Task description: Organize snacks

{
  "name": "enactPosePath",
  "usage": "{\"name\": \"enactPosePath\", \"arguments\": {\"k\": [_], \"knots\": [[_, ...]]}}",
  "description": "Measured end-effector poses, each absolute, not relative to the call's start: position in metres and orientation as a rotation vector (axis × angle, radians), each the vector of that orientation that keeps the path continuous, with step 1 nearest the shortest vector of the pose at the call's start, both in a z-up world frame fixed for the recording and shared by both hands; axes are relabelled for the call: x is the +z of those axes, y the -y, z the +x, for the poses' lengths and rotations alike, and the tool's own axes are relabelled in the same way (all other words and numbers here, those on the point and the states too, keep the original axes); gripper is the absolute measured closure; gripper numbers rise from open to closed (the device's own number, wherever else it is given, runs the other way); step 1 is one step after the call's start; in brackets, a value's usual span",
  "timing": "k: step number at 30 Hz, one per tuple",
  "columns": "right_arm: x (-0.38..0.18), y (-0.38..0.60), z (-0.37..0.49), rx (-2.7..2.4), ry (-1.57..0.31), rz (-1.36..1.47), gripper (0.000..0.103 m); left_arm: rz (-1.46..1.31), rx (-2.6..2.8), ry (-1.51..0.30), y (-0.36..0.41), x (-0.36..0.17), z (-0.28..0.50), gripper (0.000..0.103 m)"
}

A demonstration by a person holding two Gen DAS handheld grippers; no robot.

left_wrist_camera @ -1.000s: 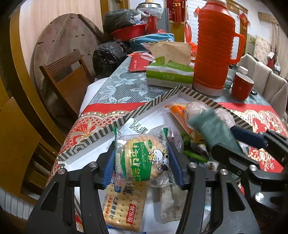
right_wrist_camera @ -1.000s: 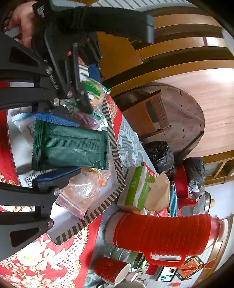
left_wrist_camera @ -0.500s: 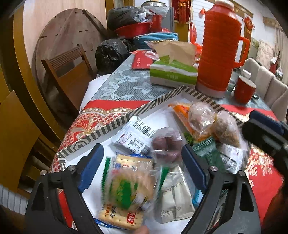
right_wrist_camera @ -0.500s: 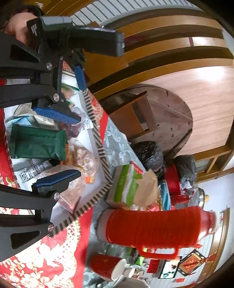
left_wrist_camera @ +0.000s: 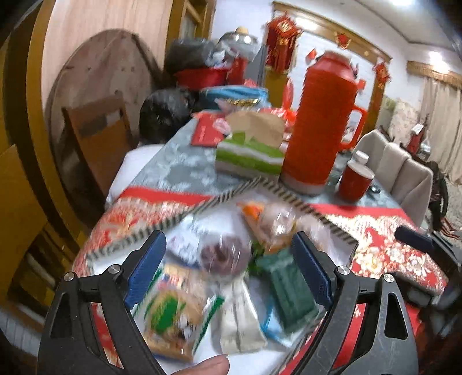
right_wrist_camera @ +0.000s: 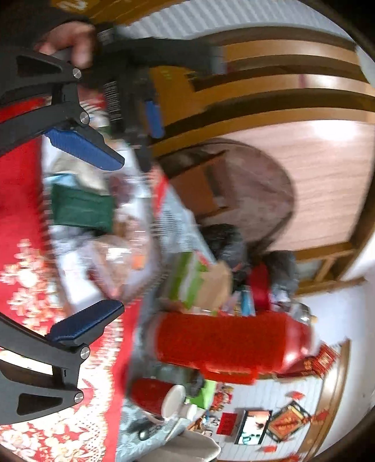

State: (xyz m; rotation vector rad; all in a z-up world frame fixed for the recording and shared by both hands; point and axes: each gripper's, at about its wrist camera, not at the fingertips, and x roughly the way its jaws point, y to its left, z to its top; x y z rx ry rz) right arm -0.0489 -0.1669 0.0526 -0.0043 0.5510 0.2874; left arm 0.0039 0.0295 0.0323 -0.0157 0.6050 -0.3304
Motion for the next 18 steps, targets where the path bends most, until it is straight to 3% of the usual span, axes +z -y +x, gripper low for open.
{"name": "enactPosePath", "arguments": {"k": [4,18], "knots": [[0.044,0.163,-0.06,0.287,-0.605,-0.02,0.013,0.042,-0.262,-0.652,-0.026,0.025,-0.011,0.001],[0.037,0.16,-0.076,0.282,-0.646,-0.029,0.013,0.121,-0.198,-0.69,-0.012,0.014,-0.04,0.001]]}}
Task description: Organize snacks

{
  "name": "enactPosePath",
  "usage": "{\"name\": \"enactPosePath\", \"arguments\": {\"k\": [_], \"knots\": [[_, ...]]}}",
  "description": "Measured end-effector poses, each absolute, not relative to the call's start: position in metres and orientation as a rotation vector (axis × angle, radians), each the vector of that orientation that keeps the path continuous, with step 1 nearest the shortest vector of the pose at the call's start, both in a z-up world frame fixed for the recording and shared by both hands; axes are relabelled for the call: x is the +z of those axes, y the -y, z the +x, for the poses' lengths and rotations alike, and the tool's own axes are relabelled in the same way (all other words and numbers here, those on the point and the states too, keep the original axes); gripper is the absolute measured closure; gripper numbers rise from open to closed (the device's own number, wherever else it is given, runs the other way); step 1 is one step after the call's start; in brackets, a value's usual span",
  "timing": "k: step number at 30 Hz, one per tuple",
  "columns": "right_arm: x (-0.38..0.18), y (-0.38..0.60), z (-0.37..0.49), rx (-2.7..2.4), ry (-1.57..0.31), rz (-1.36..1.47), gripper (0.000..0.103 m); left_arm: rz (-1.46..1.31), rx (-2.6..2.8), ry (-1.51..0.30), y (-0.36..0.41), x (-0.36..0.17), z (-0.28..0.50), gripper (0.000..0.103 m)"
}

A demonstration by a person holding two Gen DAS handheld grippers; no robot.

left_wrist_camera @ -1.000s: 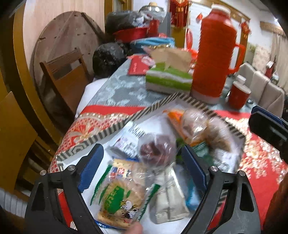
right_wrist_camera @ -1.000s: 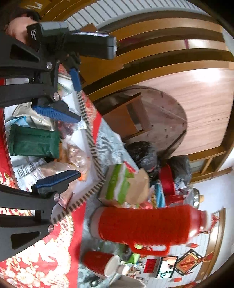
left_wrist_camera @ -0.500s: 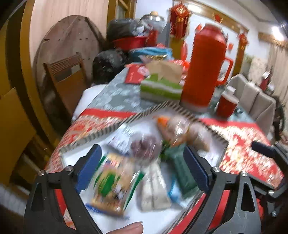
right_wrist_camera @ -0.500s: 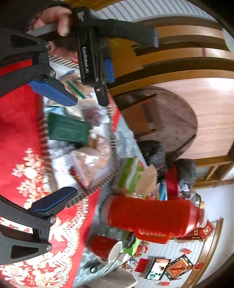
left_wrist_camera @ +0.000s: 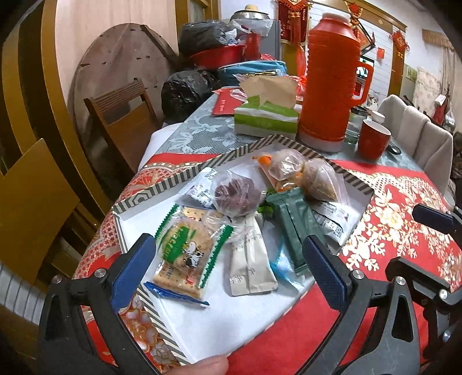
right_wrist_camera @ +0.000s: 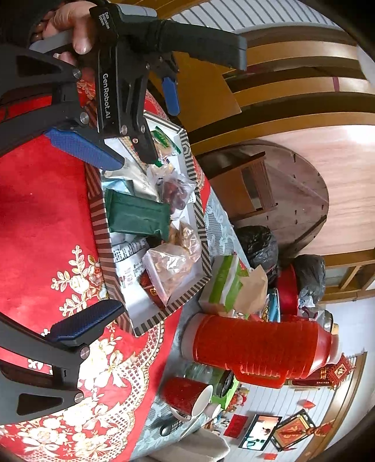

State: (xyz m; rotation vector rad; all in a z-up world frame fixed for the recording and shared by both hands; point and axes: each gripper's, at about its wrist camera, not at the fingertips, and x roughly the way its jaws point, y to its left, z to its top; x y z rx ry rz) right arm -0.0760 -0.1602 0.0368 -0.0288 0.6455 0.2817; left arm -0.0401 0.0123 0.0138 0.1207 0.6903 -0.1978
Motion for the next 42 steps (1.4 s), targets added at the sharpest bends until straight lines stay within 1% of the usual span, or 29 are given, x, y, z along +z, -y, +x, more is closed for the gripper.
{"name": "enactPosePath", "arguments": {"k": [7,21,39,41,42], "knots": [[0.038,0.157,-0.076,0.282,-0.643,-0.035,0.013,0.137,-0.216,-0.686,-0.007,0.012,-0.046,0.001],[0.042,0.151,-0.077,0.282,-0.644,-0.057,0.013,0.075,-0.201,-0.725,-0.019,0.005,-0.038,0.001],[0.041,0.151,-0.077,0.275,-0.652,-0.063,0.013,0.072,-0.26,-0.72,-0.019,0.002,-0.046,0.001],[0.041,0.152,-0.077,0.275,-0.651,-0.065,0.013,0.078,-0.256,-0.719,-0.019,0.002,-0.046,0.006],[0.041,0.151,-0.077,0.275,-0.653,-0.065,0.013,0.078,-0.247,-0.724,-0.019,0.001,-0.046,0.006]]}}
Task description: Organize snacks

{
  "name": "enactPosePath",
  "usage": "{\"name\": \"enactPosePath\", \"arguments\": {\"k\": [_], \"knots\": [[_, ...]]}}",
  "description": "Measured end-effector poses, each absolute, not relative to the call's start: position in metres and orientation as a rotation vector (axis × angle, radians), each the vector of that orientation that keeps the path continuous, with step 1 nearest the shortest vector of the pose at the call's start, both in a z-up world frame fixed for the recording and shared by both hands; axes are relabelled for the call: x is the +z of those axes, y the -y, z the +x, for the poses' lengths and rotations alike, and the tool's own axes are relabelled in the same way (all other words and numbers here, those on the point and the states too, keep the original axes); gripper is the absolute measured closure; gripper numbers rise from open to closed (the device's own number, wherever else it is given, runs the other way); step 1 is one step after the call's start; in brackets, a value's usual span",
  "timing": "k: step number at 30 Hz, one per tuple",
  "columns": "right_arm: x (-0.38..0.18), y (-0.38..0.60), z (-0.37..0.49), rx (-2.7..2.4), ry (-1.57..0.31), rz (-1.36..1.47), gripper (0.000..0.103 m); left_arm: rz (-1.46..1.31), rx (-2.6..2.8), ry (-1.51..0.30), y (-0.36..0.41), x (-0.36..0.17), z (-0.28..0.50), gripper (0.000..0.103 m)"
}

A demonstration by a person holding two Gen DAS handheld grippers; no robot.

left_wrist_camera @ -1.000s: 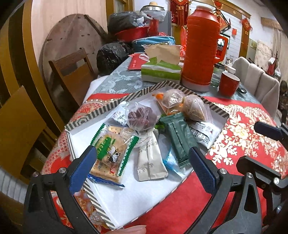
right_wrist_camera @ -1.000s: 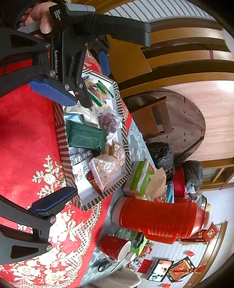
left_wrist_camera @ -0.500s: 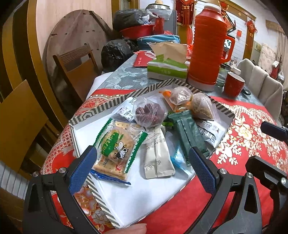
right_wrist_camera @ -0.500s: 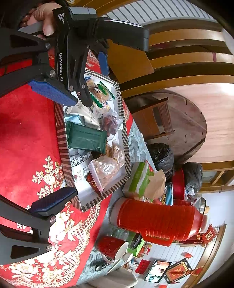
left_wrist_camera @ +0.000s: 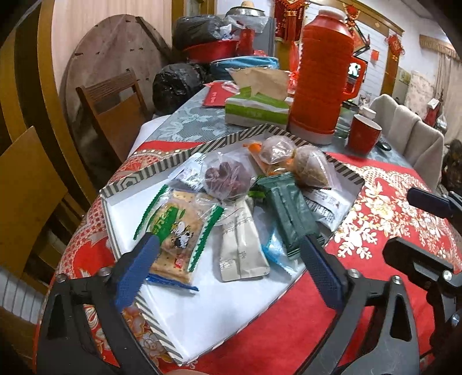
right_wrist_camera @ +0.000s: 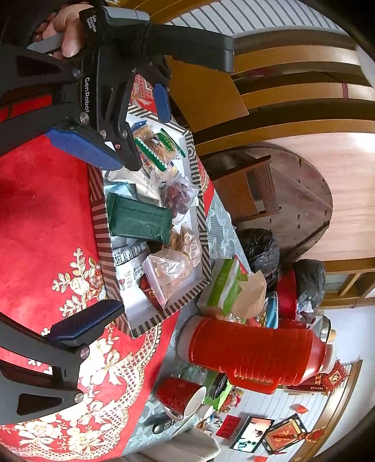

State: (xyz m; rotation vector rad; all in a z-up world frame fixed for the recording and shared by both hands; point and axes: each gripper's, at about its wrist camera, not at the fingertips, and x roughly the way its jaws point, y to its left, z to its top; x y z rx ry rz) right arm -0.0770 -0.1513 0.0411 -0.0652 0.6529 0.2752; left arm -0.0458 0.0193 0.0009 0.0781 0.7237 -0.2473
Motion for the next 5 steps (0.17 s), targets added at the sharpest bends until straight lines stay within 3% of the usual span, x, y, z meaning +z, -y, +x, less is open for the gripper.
{"name": "enactPosePath", "arguments": {"k": [5], "knots": [[0.0398,0.1515,-0.0764,0.274,-0.665,-0.075,0.013,0.096,-0.218,-0.72,-0.0208,-0.0017,-0.0453,0.006]]}}
